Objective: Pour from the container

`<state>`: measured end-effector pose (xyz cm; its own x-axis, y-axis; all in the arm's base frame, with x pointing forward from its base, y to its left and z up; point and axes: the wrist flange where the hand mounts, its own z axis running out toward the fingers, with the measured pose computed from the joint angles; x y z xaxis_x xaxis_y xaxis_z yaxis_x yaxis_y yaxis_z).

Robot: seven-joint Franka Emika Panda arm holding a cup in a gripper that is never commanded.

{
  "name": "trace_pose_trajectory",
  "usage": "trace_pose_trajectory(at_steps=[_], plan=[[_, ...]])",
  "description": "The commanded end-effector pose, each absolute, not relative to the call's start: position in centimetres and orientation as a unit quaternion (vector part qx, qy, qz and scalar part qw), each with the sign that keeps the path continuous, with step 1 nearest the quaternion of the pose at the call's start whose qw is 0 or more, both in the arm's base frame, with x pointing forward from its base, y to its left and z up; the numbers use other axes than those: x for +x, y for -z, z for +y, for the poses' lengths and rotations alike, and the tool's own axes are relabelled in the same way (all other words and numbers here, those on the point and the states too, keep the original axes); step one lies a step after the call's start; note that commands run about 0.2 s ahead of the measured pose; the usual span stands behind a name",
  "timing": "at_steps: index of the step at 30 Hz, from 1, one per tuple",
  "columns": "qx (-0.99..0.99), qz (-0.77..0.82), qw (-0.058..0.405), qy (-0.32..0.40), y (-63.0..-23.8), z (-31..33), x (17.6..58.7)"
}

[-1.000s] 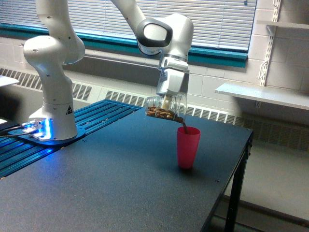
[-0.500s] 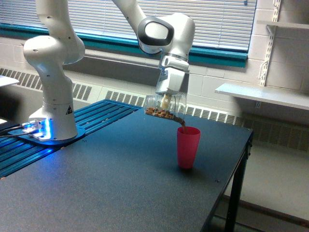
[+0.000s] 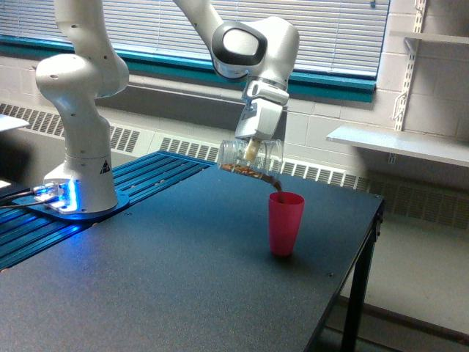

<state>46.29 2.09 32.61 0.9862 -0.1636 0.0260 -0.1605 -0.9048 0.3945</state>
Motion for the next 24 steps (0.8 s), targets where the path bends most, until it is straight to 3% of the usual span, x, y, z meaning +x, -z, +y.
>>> trace_pose_trajectory(at_steps=[1,24], plan=[[0.975,-0.064,0.212,0.007,-34.0,2.3,46.5],[0.97,-0.048,0.236,0.027,-36.1,2.2,46.7]])
